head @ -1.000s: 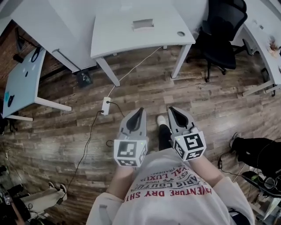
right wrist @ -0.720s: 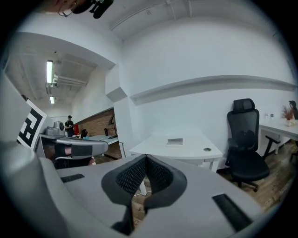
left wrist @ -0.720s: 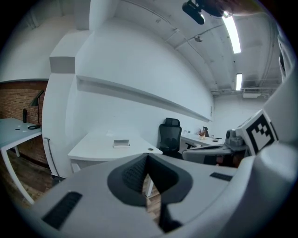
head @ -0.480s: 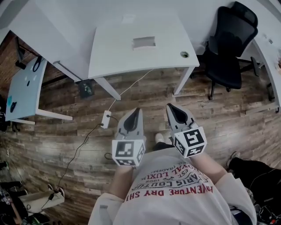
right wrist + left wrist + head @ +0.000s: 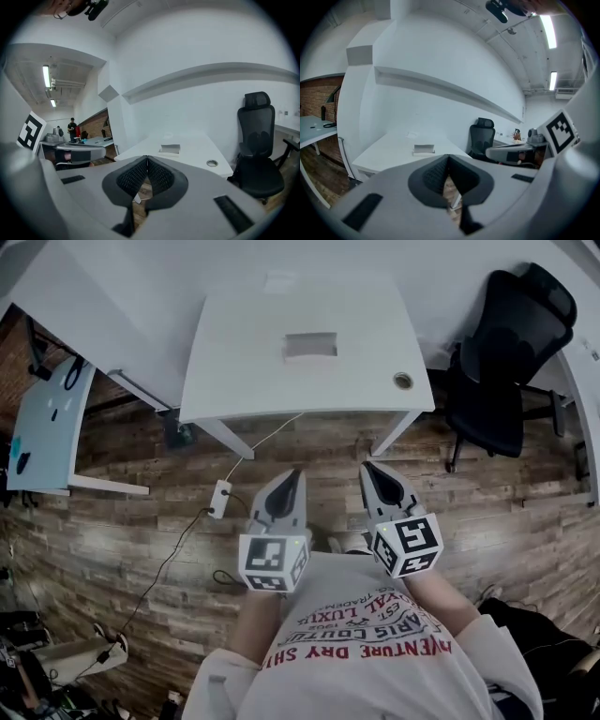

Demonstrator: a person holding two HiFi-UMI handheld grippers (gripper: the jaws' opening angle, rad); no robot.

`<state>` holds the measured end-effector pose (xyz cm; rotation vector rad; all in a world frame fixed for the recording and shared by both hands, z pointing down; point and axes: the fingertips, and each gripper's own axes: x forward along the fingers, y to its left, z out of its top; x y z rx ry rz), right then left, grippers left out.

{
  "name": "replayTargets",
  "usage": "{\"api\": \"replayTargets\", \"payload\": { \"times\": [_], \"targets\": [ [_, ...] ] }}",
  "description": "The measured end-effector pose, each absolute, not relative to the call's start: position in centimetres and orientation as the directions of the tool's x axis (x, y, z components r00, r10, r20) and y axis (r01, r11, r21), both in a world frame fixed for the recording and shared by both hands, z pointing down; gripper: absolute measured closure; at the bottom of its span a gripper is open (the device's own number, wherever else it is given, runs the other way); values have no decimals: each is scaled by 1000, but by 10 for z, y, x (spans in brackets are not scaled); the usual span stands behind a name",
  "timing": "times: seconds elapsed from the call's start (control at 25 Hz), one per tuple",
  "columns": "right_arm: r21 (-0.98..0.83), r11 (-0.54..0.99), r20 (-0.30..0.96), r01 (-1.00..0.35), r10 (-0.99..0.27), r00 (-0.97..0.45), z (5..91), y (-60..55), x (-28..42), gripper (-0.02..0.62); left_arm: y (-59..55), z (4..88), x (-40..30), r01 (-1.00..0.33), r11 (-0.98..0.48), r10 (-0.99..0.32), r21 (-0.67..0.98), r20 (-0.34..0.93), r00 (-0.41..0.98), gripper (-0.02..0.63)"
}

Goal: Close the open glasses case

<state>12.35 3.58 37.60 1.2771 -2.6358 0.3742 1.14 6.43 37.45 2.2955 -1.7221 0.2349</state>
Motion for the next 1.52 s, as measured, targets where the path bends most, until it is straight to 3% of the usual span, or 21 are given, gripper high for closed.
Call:
{"api": "replayTargets", "payload": {
  "times": [1.12, 1.52],
  "targets": [
    [-134, 515, 426, -847, -741, -518, 411, -244, 24, 583, -247, 420, -82, -889, -425, -796, 173, 396, 457, 601],
    [-166, 497, 509, -851, -696, -506, 443, -290, 24, 583, -277, 492, -96, -906, -358, -720, 225, 551, 421, 601]
  ]
}}
